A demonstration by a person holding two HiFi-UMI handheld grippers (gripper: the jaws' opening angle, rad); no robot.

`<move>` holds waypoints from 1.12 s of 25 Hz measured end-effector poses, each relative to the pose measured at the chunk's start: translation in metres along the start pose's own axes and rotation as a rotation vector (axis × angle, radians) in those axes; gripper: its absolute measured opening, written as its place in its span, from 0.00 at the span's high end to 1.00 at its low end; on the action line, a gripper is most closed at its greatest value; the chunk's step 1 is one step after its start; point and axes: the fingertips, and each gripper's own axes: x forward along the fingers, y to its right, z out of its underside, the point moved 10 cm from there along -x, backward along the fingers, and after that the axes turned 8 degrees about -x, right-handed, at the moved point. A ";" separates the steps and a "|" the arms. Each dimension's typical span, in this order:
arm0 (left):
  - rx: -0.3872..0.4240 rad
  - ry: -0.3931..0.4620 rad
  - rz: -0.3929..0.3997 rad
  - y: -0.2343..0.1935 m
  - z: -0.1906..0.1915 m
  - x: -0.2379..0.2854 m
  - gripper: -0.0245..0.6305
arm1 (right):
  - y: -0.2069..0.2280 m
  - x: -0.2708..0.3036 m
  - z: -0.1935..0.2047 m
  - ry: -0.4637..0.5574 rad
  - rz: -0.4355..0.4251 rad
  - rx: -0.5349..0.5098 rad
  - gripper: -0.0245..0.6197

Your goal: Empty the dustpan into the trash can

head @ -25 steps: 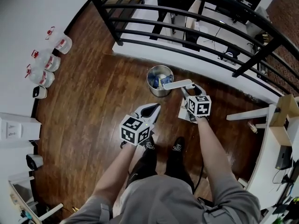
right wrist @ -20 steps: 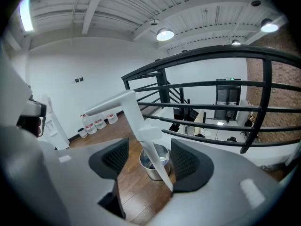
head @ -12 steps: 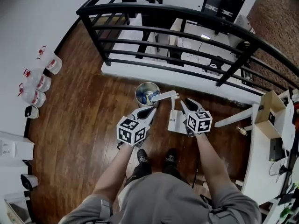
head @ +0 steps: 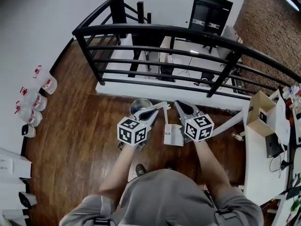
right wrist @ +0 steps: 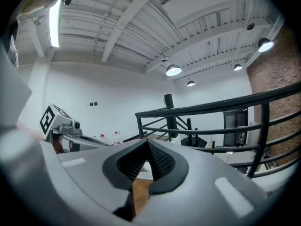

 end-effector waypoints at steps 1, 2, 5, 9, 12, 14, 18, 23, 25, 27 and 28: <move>-0.002 0.000 0.009 0.002 -0.003 -0.002 0.96 | -0.003 -0.002 -0.007 0.012 -0.010 0.003 0.96; -0.001 0.002 0.016 0.004 -0.006 -0.004 0.96 | -0.007 -0.003 -0.012 0.022 -0.020 0.004 0.96; 0.010 0.014 0.026 0.005 -0.014 -0.010 0.96 | -0.016 -0.002 -0.020 0.038 -0.048 0.011 0.96; 0.022 0.031 0.021 0.005 -0.024 -0.013 0.96 | -0.022 -0.003 -0.029 0.054 -0.079 0.016 0.96; 0.029 0.041 0.016 0.007 -0.028 -0.013 0.96 | -0.023 -0.007 -0.037 0.073 -0.094 0.023 0.96; 0.035 0.049 0.012 0.008 -0.032 -0.015 0.96 | -0.025 -0.008 -0.044 0.082 -0.101 0.023 0.96; 0.048 0.067 0.007 0.008 -0.040 -0.017 0.96 | -0.028 -0.006 -0.052 0.091 -0.124 0.015 0.96; 0.051 0.074 -0.002 0.011 -0.041 -0.020 0.96 | -0.032 -0.005 -0.050 0.087 -0.146 0.017 0.96; 0.050 0.079 -0.004 0.012 -0.043 -0.021 0.96 | -0.032 -0.005 -0.051 0.086 -0.149 0.016 0.96; 0.050 0.082 -0.005 0.012 -0.044 -0.022 0.96 | -0.032 -0.005 -0.051 0.085 -0.150 0.018 0.96; 0.051 0.082 -0.005 0.012 -0.044 -0.023 0.96 | -0.032 -0.005 -0.050 0.084 -0.149 0.021 0.96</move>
